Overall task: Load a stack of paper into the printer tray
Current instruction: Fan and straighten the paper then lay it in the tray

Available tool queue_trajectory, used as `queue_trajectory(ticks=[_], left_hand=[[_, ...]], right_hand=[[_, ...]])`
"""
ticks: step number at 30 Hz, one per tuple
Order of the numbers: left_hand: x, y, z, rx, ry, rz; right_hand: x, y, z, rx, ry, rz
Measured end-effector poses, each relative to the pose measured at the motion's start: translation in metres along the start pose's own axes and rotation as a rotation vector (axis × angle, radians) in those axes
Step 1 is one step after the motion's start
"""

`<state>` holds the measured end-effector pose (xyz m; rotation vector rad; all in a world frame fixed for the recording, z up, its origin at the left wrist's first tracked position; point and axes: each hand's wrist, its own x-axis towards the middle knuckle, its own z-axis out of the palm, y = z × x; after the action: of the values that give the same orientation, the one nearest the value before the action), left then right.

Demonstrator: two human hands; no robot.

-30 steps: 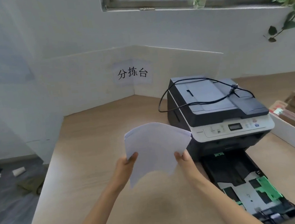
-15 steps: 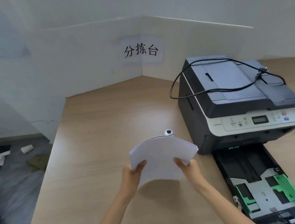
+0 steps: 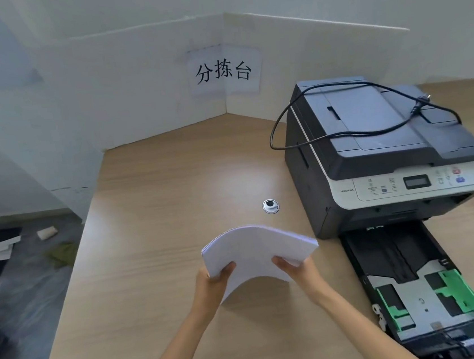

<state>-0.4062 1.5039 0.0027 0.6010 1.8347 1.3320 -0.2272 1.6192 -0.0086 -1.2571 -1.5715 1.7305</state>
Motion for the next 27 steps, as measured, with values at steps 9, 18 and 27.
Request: queue_trajectory(ticks=[9,18,27], left_hand=[[-0.008,-0.007,0.003,-0.009,-0.019,-0.052],[0.01,0.049,-0.016,-0.169,-0.078,-0.008],[-0.001,0.078,-0.012,-0.644,0.127,-0.01]], right_hand=[[0.0,0.005,-0.013,-0.017,-0.027,0.027],[-0.001,-0.069,-0.043,0.045,-0.244,0.082],[-0.017,-0.082,-0.017,0.549,-0.339,0.031]])
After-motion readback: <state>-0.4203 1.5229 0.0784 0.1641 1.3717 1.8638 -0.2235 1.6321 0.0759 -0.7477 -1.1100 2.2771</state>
